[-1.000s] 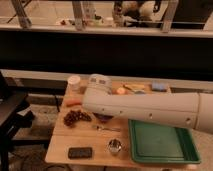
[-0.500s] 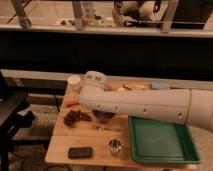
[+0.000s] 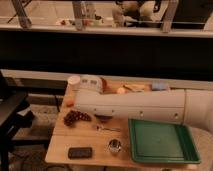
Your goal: Wipe purple bowl with brush
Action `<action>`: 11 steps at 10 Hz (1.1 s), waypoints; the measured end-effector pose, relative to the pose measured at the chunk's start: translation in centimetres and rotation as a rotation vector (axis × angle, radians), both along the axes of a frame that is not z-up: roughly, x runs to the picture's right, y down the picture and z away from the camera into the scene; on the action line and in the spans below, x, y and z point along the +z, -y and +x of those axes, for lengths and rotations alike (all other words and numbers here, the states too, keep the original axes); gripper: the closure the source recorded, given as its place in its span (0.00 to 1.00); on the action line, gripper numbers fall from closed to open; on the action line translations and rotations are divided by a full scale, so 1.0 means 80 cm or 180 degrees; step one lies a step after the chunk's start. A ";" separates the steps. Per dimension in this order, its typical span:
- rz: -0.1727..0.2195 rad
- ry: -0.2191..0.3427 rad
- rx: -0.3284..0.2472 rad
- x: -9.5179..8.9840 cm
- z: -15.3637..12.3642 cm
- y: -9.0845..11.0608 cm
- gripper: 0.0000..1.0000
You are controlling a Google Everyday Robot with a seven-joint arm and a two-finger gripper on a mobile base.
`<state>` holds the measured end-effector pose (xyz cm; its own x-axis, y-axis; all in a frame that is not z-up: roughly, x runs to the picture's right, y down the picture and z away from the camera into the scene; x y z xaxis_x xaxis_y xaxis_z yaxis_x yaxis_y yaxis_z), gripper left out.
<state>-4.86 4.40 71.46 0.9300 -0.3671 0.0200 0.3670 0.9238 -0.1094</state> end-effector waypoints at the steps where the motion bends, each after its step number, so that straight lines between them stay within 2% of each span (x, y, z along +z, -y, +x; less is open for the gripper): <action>1: 0.0004 0.0016 -0.0012 -0.003 -0.003 -0.004 1.00; 6: 0.0013 -0.0042 0.0049 -0.024 0.026 -0.024 1.00; 11: -0.0022 -0.0161 0.0178 -0.027 0.058 -0.032 1.00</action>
